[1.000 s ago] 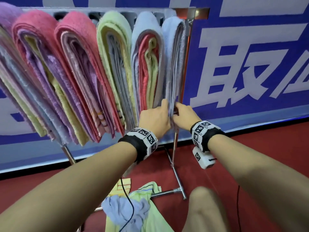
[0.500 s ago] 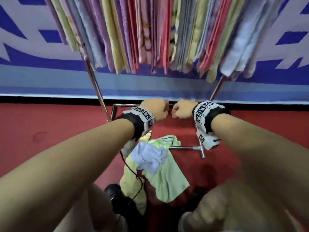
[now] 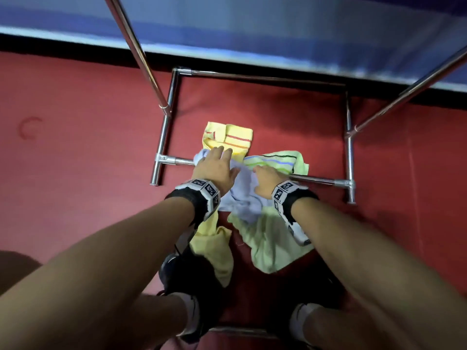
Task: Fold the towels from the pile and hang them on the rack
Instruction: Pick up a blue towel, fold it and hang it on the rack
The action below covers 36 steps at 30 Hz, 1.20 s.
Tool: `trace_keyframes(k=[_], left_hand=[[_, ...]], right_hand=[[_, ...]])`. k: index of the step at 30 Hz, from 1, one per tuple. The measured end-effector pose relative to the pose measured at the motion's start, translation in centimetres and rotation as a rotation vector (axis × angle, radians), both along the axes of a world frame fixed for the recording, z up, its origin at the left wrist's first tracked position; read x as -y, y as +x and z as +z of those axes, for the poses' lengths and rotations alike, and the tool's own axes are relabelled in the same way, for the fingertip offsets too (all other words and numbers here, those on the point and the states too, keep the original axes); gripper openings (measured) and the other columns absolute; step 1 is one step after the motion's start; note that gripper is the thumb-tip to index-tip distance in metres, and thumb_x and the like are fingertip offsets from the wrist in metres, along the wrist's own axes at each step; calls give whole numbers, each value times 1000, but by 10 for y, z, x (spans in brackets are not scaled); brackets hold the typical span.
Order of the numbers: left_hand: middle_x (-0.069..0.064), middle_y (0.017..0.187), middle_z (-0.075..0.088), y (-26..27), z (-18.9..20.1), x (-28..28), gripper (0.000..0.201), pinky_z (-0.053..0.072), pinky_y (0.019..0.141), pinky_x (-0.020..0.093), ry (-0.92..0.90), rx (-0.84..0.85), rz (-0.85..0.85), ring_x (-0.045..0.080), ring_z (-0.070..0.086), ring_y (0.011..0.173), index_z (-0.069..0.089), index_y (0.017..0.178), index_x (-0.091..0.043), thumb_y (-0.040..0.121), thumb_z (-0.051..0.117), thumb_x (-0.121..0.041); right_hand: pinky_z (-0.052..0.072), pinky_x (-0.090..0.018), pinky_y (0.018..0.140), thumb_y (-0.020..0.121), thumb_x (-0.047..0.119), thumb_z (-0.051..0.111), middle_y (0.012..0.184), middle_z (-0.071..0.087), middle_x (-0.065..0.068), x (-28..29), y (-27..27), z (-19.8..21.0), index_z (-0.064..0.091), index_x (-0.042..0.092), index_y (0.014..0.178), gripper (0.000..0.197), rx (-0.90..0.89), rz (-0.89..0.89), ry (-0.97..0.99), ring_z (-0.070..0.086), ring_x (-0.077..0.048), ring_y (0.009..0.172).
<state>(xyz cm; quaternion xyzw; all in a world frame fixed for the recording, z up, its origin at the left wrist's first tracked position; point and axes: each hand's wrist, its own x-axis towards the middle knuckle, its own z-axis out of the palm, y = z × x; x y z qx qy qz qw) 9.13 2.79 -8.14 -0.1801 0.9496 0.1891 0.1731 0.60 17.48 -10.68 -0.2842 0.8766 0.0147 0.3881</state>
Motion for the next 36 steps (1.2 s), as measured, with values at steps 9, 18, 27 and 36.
trace_keyframes(k=[9, 18, 27, 36], left_hand=[[10, 163, 21, -3, -24, 0, 68, 31, 115, 44, 0, 179, -92, 27, 21, 149, 27, 154, -14, 99, 51, -45], [13, 117, 68, -55, 99, -29, 57, 48, 86, 38, 216, -87, -82, 35, 63, 107, 48, 136, -11, 89, 61, -40], [15, 85, 66, -34, 260, -29, 42, 34, 66, 36, 166, -385, -217, 36, 61, 87, 58, 83, -9, 97, 59, -50], [12, 104, 73, -16, 295, -48, 44, 51, 92, 40, 462, -647, 66, 28, 66, 103, 72, 98, -13, 105, 41, -44]], right_hand=[[46, -35, 86, 99, 26, 58, 124, 67, -12, -27, -10, -33, 68, 15, 115, 22, -81, 13, -3, 59, -32, 120], [36, -31, 63, 102, 32, 62, 64, 51, -2, 1, -31, 111, 55, 10, 66, 43, 12, -691, -931, 43, -16, 64], [46, -23, 69, 82, 13, 85, 80, 66, 2, -54, -37, 301, 72, 6, 94, 19, 160, -376, -930, 57, -7, 70], [28, -36, 61, 83, 52, 80, 66, 47, -14, -110, -18, 335, 52, 1, 62, 61, -246, -246, -751, 40, -18, 61]])
